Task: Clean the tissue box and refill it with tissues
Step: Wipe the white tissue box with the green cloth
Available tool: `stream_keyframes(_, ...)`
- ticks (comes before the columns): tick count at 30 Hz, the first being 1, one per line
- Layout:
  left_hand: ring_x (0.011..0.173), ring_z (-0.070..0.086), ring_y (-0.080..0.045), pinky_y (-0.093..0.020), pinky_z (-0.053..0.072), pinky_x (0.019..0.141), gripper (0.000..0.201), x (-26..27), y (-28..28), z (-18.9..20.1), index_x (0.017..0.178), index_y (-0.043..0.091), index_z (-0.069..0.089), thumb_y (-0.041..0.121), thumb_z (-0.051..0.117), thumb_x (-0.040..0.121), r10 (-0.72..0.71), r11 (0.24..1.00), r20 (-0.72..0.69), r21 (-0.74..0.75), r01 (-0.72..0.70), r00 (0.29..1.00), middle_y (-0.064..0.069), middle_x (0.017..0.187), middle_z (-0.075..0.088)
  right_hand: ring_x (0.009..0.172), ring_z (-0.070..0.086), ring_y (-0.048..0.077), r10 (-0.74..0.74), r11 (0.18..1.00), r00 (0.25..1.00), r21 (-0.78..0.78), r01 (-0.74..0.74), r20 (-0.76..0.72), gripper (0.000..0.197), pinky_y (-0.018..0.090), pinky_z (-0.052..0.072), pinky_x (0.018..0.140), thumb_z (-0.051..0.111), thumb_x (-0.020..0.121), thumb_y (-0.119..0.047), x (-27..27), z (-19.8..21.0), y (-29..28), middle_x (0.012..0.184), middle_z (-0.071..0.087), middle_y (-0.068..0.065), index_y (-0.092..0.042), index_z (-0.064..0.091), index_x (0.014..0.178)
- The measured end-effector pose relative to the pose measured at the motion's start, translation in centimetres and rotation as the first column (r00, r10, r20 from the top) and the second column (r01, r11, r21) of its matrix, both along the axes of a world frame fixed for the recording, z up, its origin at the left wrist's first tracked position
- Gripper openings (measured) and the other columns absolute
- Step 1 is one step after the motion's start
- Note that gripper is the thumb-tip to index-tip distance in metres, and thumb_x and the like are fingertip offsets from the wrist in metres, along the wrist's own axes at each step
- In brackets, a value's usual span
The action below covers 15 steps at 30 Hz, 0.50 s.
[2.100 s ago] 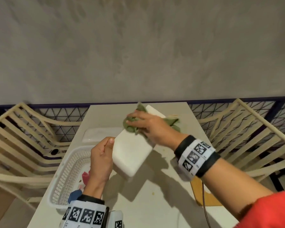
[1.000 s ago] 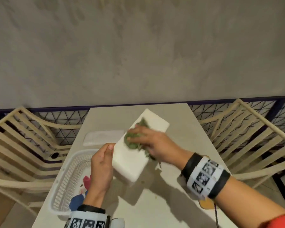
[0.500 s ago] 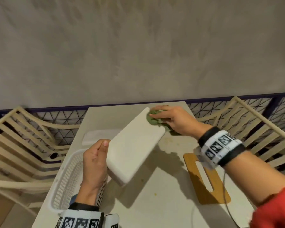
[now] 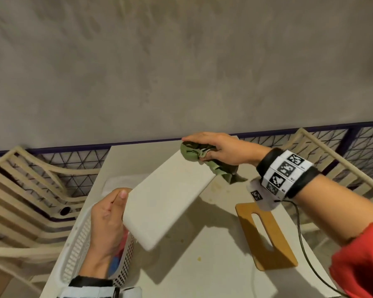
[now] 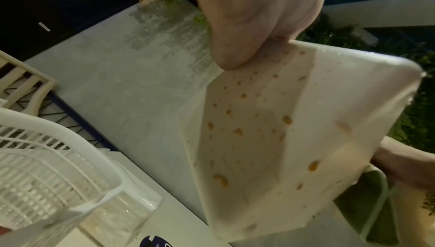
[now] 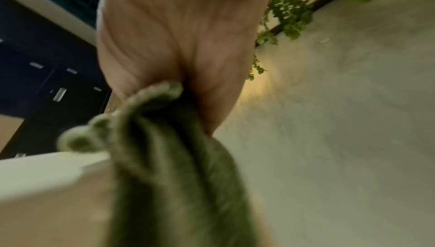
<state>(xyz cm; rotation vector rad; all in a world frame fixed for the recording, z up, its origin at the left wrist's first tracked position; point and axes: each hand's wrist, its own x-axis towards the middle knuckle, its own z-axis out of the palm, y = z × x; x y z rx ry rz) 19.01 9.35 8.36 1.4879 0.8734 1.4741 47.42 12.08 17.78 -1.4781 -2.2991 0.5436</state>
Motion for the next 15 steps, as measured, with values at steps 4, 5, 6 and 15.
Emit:
stream_keyframes(4,0.054,0.058,-0.005,-0.015,0.044,0.049,0.038,-0.2,-0.3,-1.3,0.069,0.017,0.071,0.017,0.042,0.094,-0.021,0.995,0.032,-0.092,0.024,0.999,0.004,0.061,0.069,0.108,0.047,0.005,0.059,0.987,0.998,-0.147,-0.062,-0.029,0.047,0.003,0.037,0.086,0.057,0.086,0.0,0.1,0.7,-0.3,0.121,0.046,-0.009,-0.024,0.05,0.125)
stream_keyframes(5,0.054,0.058,-0.006,-0.016,0.043,0.049,0.035,-0.1,-0.4,-1.8,0.071,0.019,0.072,0.028,0.046,0.091,-0.048,0.99,0.021,-0.128,0.051,0.999,0.002,0.061,0.069,0.105,0.048,0.002,0.069,0.988,0.997,-0.137,-0.074,-0.037,0.044,0.002,0.037,0.086,0.057,0.085,0.001,0.0,0.6,-0.4,0.118,0.048,-0.009,-0.022,0.052,0.122)
stream_keyframes(6,0.053,0.057,-0.006,-0.017,0.042,0.049,0.033,-0.1,-0.4,-2.4,0.072,0.02,0.072,0.04,0.049,0.086,-0.076,0.983,0.006,-0.164,0.076,0.997,0.001,0.061,0.068,0.103,0.049,-0.002,0.079,0.989,0.996,-0.122,-0.083,-0.037,0.041,0.001,0.037,0.085,0.056,0.085,0.003,-0.1,0.5,-0.6,0.115,0.05,-0.01,-0.02,0.054,0.119)
stream_keyframes(15,0.071,0.067,0.001,-0.012,0.049,0.059,0.073,2.9,0.5,-5.3,0.1,0.02,0.066,0.076,0.065,0.053,-0.432,0.871,-0.229,-0.358,0.337,0.872,0.011,0.08,0.075,0.099,0.048,0.016,0.116,0.993,0.935,-0.039,-0.11,0.336,0.036,0.029,0.042,0.086,0.055,0.084,0.003,-2.3,1.0,-1.5,0.11,0.055,0.004,-0.016,0.057,0.115)
